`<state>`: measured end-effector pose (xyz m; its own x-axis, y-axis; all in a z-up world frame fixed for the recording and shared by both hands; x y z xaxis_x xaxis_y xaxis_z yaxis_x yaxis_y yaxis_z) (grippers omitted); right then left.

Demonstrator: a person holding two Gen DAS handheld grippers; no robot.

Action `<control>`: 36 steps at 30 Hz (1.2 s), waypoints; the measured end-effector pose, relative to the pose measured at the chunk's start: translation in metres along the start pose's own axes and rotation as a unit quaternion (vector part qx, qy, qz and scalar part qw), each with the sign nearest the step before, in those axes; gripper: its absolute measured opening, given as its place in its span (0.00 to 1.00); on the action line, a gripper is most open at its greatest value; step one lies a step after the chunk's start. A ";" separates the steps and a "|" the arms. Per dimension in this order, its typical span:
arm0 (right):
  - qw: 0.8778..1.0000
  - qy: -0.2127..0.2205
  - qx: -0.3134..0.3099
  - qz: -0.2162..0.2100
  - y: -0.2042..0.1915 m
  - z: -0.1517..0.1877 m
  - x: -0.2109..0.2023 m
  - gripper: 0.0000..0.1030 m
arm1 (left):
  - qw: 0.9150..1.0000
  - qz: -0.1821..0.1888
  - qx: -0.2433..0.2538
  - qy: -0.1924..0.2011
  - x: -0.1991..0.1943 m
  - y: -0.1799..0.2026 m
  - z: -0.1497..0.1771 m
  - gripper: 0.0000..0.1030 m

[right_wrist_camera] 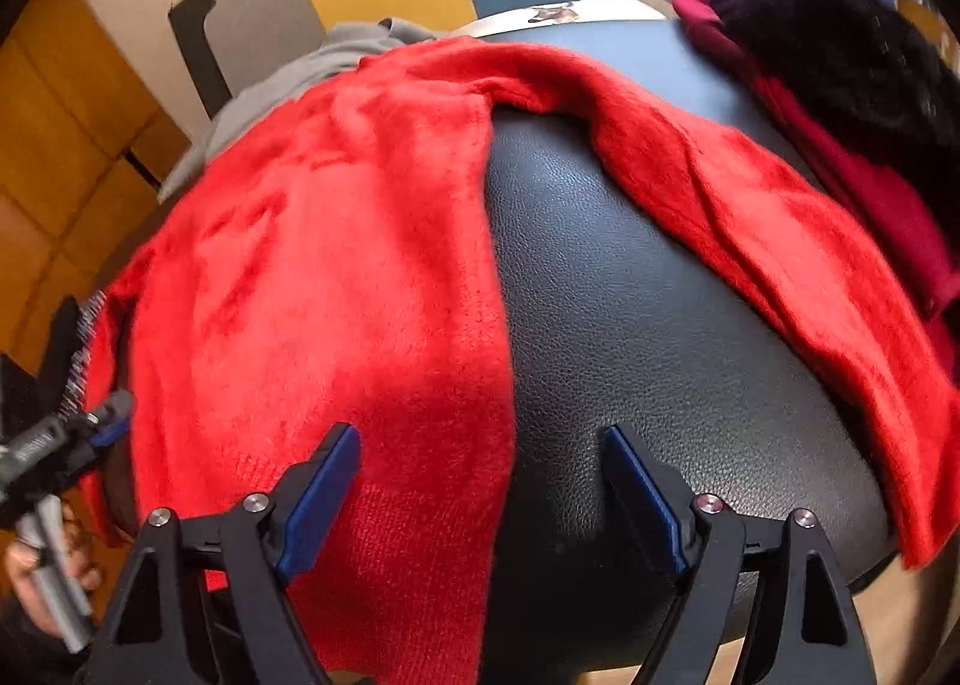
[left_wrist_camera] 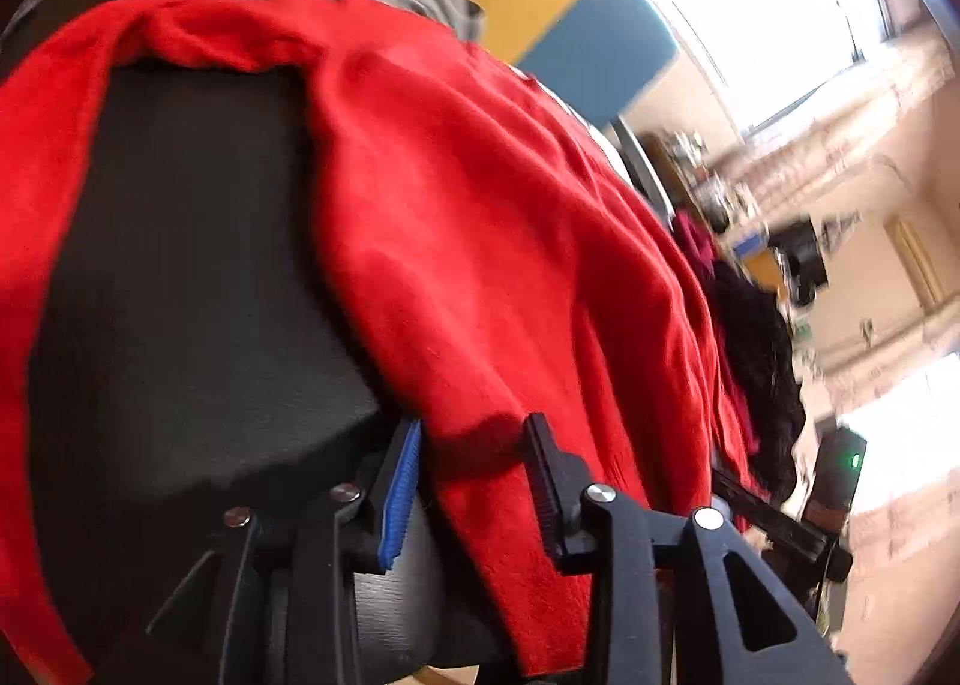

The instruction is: Fold clothes

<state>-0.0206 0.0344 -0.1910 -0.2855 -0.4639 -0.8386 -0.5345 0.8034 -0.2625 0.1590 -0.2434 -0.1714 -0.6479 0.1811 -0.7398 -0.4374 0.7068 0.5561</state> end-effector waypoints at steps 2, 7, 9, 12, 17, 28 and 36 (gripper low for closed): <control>1.000 -0.001 -0.016 0.015 -0.005 0.002 0.001 0.63 | 1.000 0.006 -0.002 -0.012 0.008 0.004 0.000 0.34; 1.000 0.001 0.007 -0.007 0.002 0.000 -0.004 0.13 | 0.999 0.018 -0.010 -0.037 0.013 0.005 -0.003 0.18; 1.000 0.002 0.018 -0.017 0.004 -0.002 -0.008 0.12 | 0.999 0.030 -0.023 -0.032 0.003 -0.002 -0.007 0.14; 0.999 0.006 0.023 -0.024 0.007 0.000 -0.017 0.12 | 0.999 0.024 -0.024 -0.010 -0.022 -0.012 -0.015 0.13; 1.000 0.000 -0.002 0.026 0.014 0.005 -0.027 0.12 | 1.000 -0.006 -0.007 -0.010 -0.057 -0.037 -0.021 0.15; 0.999 0.040 -0.004 0.003 -0.022 -0.013 -0.040 0.40 | 0.980 -0.149 -0.087 0.097 -0.171 -0.136 0.001 0.29; 0.990 -0.004 -0.105 -0.092 -0.140 -0.006 -0.001 0.50 | 0.975 -0.157 -0.142 0.067 -0.156 -0.177 0.011 0.43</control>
<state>0.0495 -0.0798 -0.1508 -0.1625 -0.5909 -0.7902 -0.7302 0.6107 -0.3065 0.3447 -0.3893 -0.1585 -0.5216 -0.1175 -0.8450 -0.7701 0.4911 0.4071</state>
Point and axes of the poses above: each gripper's, at about its wrist camera, not at the fingertips, and x roughly the way its jaws point, y to its right, z to its underside, the point moved 3 cm from there along x, roughly the way its jaws point, and after that the axes turned 3 degrees about -z, right-handed, at the moved point
